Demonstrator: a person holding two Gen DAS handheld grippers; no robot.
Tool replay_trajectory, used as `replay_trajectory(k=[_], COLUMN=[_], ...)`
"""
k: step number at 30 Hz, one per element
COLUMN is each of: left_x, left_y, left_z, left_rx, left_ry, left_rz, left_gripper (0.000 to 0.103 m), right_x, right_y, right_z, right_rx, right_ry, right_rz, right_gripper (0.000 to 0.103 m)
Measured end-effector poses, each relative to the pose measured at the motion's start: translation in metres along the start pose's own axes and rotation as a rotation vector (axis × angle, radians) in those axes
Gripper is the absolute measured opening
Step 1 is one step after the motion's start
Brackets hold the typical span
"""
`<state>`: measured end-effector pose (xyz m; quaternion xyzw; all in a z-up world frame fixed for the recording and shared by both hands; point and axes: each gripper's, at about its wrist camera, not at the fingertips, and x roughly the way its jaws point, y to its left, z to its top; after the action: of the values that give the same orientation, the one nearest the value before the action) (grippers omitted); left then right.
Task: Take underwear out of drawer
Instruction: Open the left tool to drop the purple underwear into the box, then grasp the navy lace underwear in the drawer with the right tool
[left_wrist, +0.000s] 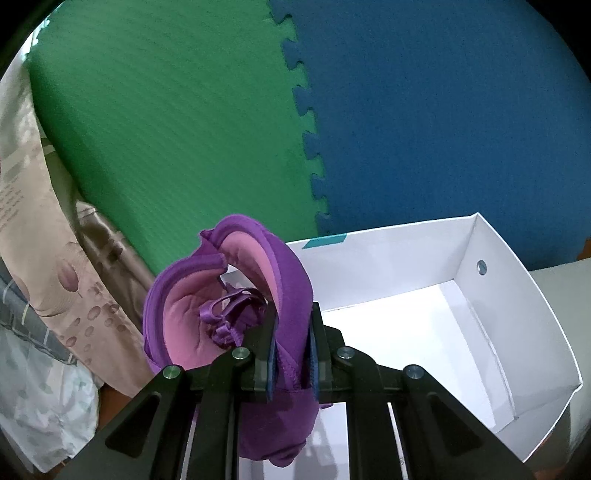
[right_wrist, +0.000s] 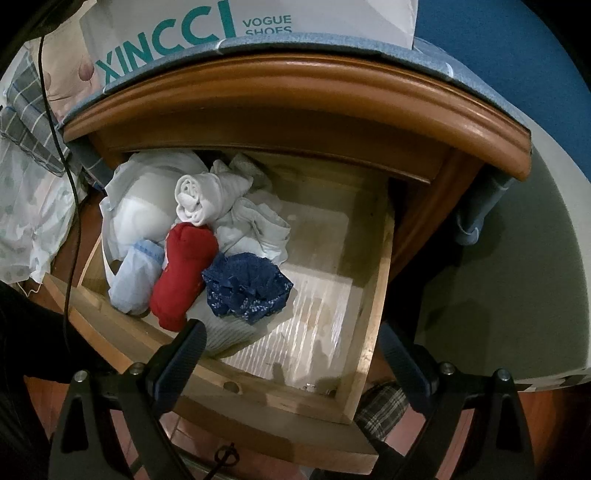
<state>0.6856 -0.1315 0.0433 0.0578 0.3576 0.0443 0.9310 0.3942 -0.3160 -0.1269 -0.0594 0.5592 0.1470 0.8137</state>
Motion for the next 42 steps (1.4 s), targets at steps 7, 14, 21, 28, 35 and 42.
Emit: replay_trajectory(k=[7,14,21,28,35,42], left_x=[0.003,-0.018,-0.128,-0.153,-0.118,-0.118], left_y=[-0.001,0.020,0.077,0.151,0.184,0.194], left_z=[-0.004,-0.013,-0.068,-0.193,-0.243,-0.239], left_rx=[0.013,-0.048,-0.089,-0.200,-0.350,-0.406], left_ry=[0.039,-0.041,-0.313,-0.352,-0.274,-0.245], left_rz=[-0.013,-0.085,-0.227,-0.267,-0.297,-0.315], left_gripper=[0.018,0.067,0.099,0.102,0.102,0.102], right_x=[0.000,0.000,-0.002,-0.009,0.042,0.090], right_y=[-0.002,-0.025,-0.009,0.030,0.044,0.039], right_z=[0.000,-0.002,-0.006,-0.003,0.024,0.042], right_rx=[0.012,0.119,0.043,-0.084,-0.022,-0.012], right_ry=[0.003,-0.002,-0.038,-0.078,0.114,0.274], right_rz=[0.013,0.072,0.044,0.064,0.040,0.034], right_gripper=[0.097,0.097,0.097,0.097,0.097,0.096])
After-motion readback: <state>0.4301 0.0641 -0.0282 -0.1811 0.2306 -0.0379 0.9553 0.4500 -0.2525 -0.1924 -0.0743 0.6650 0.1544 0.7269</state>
